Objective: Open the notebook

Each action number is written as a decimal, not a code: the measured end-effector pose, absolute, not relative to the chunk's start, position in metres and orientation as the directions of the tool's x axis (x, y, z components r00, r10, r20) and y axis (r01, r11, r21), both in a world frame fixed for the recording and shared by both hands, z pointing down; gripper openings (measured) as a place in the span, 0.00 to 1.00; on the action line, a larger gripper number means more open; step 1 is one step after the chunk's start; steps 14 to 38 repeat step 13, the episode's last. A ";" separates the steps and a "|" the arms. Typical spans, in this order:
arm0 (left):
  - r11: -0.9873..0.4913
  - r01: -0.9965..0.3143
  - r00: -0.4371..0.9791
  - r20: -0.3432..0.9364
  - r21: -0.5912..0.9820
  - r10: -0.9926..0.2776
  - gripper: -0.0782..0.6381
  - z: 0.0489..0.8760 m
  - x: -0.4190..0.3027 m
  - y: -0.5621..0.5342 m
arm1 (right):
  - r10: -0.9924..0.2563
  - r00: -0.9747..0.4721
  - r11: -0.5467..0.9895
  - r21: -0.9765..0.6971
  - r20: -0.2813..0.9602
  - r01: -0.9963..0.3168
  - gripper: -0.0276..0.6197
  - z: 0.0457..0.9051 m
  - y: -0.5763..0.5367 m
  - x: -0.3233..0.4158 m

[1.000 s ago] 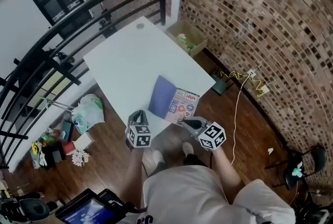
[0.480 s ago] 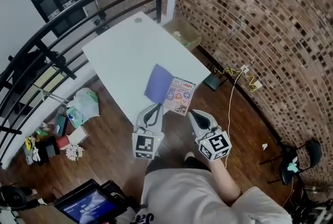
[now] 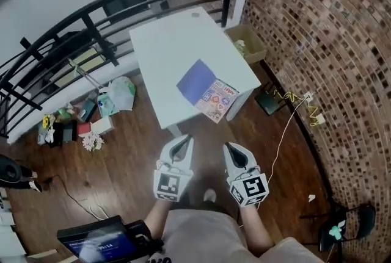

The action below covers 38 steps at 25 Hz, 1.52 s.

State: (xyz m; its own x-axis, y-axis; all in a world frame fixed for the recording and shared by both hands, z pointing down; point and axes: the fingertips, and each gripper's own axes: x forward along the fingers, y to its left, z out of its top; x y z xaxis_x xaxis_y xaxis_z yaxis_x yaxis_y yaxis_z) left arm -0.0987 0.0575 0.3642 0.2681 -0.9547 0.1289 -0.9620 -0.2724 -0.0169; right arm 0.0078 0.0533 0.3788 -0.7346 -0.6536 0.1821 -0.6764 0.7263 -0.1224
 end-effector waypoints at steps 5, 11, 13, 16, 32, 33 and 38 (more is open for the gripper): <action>-0.269 -0.961 0.255 0.183 -0.059 -0.950 0.13 0.370 -0.054 0.102 | -0.589 -0.774 0.754 -0.187 0.230 -0.630 0.03 0.390 0.092 0.049; -0.308 -0.949 0.300 0.104 -0.063 -0.948 0.13 0.330 -0.039 0.111 | -0.621 -0.776 0.769 -0.103 0.113 -0.630 0.03 0.330 0.114 0.059; -0.318 -0.946 0.312 0.089 -0.062 -0.946 0.13 0.320 -0.043 0.121 | -0.618 -0.779 0.768 -0.130 0.105 -0.627 0.03 0.323 0.129 0.054; -0.318 -0.946 0.312 0.089 -0.062 -0.946 0.13 0.320 -0.043 0.121 | -0.618 -0.779 0.768 -0.130 0.105 -0.627 0.03 0.323 0.129 0.054; -0.318 -0.946 0.312 0.089 -0.062 -0.946 0.13 0.320 -0.043 0.121 | -0.618 -0.779 0.768 -0.130 0.105 -0.627 0.03 0.323 0.129 0.054; -0.318 -0.946 0.312 0.089 -0.062 -0.946 0.13 0.320 -0.043 0.121 | -0.618 -0.779 0.768 -0.130 0.105 -0.627 0.03 0.323 0.129 0.054; -0.318 -0.946 0.312 0.089 -0.062 -0.946 0.13 0.320 -0.043 0.121 | -0.618 -0.779 0.768 -0.130 0.105 -0.627 0.03 0.323 0.129 0.054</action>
